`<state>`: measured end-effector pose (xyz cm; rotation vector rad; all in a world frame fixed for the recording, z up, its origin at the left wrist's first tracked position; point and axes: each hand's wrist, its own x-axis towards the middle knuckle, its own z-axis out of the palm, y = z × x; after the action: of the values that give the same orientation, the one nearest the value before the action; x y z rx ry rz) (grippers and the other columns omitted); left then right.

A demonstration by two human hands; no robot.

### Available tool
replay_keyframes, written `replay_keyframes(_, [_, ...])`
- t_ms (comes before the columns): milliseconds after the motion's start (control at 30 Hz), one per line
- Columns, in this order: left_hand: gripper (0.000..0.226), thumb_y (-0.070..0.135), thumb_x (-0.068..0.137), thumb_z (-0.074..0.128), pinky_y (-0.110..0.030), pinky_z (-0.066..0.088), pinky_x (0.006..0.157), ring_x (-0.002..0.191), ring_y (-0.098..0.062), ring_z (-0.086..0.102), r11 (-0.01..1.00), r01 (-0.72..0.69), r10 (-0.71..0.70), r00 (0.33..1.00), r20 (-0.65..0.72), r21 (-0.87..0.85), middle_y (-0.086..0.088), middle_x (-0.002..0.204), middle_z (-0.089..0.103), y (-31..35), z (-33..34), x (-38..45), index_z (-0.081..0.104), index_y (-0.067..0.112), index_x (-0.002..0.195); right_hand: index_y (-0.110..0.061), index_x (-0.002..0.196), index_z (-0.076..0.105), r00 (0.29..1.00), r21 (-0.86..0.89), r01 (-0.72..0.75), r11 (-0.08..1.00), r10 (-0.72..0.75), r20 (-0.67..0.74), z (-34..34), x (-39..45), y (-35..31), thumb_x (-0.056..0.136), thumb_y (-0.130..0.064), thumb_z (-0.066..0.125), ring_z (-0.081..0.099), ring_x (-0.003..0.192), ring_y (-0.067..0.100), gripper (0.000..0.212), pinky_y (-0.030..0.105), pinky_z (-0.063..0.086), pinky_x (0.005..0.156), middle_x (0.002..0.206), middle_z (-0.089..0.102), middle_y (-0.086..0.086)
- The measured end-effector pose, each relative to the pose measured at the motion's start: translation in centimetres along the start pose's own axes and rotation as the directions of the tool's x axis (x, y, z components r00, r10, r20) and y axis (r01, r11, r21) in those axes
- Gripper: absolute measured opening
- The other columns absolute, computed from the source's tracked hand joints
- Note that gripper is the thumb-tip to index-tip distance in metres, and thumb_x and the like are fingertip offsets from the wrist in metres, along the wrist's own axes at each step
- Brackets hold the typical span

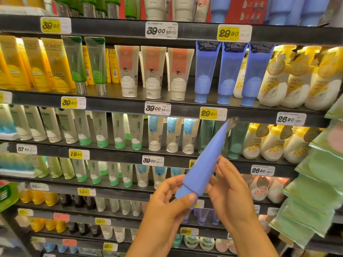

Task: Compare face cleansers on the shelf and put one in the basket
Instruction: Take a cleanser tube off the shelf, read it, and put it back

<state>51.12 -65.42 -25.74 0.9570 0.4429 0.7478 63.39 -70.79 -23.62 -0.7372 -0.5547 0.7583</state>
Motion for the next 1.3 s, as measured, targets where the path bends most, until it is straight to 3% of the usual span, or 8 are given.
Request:
replay_keyframes(167, [0.039,-0.003,0.060,0.066,-0.035,0.057,0.058,0.066,-0.027,0.067,0.927,0.227,-0.198,0.972,0.124,-0.298,-0.022,0.092,0.068,0.5,1.0,-0.1,0.065,-0.002,0.099,-0.007,0.107,0.060,1.000,-0.037,-0.009,0.999,0.009,-0.018,-0.2,0.0,-0.9,0.076,-0.013,0.055,0.062,0.089,0.027,0.033,0.047,0.047,0.087,0.090,0.070,0.007])
replay_keyframes(267, [0.039,0.000,0.059,0.070,-0.035,0.057,0.055,0.061,-0.028,0.066,0.896,0.306,-0.259,0.949,0.180,-0.322,-0.022,0.089,0.068,0.6,1.6,-0.4,0.064,-0.003,0.098,-0.010,0.102,0.061,1.000,-0.029,-0.029,0.999,0.029,-0.006,-0.4,-0.1,-1.3,0.075,-0.014,0.056,0.067,0.080,0.020,0.028,0.040,0.054,0.076,0.089,0.072,0.004])
replay_keyframes(400, [0.076,0.000,0.026,0.092,-0.035,0.057,0.052,0.057,-0.029,0.063,0.842,0.366,-0.302,0.928,0.216,-0.396,-0.023,0.086,0.065,0.4,2.4,-0.5,0.063,-0.003,0.096,-0.009,0.100,0.057,0.998,0.002,-0.059,0.998,0.059,-0.025,-0.9,-0.3,-2.0,0.073,-0.015,0.059,0.070,0.073,0.018,0.028,0.033,0.058,0.059,0.085,0.073,0.005])
replay_keyframes(533, [0.061,0.005,0.023,0.095,-0.033,0.058,0.055,0.059,-0.028,0.063,0.818,0.390,-0.295,0.915,0.275,-0.423,-0.024,0.089,0.066,0.1,3.4,-0.4,0.073,-0.004,0.079,-0.008,0.095,0.056,0.995,-0.011,-0.079,0.997,0.078,-0.055,-1.6,-0.4,-2.6,0.072,-0.019,0.061,0.069,0.067,0.017,0.026,0.031,0.057,0.055,0.077,0.072,0.005])
replay_keyframes(700, [0.058,0.004,0.025,0.095,-0.034,0.058,0.055,0.059,-0.030,0.064,0.811,0.410,-0.303,0.904,0.300,-0.418,-0.025,0.087,0.067,-0.6,4.9,-0.4,0.073,-0.006,0.077,-0.008,0.093,0.058,0.992,-0.038,-0.096,0.995,0.093,-0.083,-2.7,-0.4,-3.4,0.071,-0.022,0.062,0.068,0.067,0.019,0.027,0.036,0.056,0.063,0.076,0.072,0.007])
replay_keyframes(900, [0.074,0.001,0.027,0.093,-0.037,0.057,0.054,0.062,-0.034,0.064,0.833,0.381,-0.303,0.921,0.245,-0.402,-0.028,0.091,0.064,-1.8,6.5,0.1,0.062,-0.006,0.093,-0.007,0.095,0.059,0.995,-0.040,-0.077,0.996,0.074,-0.061,-3.9,-0.5,-5.2,0.071,-0.020,0.061,0.070,0.065,0.017,0.027,0.031,0.058,0.058,0.075,0.073,0.005])
replay_keyframes(1067, [0.019,0.001,0.056,0.074,-0.039,0.058,0.061,0.066,-0.030,0.067,0.929,0.275,-0.224,0.951,0.214,-0.247,-0.025,0.082,0.067,-2.5,8.5,0.3,0.070,0.000,0.075,-0.006,0.105,0.061,1.000,-0.114,-0.010,0.993,0.008,-0.024,-5.2,0.0,-7.3,0.073,-0.017,0.062,0.070,0.076,0.017,0.033,0.032,0.058,0.069,0.087,0.073,0.005])
replay_keyframes(1300, [0.033,-0.001,0.064,0.065,-0.044,0.056,0.078,0.073,-0.026,0.067,0.981,0.098,-0.062,0.975,0.211,-0.165,-0.020,0.089,0.068,-2.5,11.0,1.0,0.059,0.000,0.096,-0.013,0.096,0.057,0.996,-0.161,0.061,0.985,-0.049,0.077,-6.2,0.9,-10.5,0.071,-0.018,0.064,0.070,0.072,0.013,0.027,0.024,0.056,0.059,0.082,0.074,0.000])
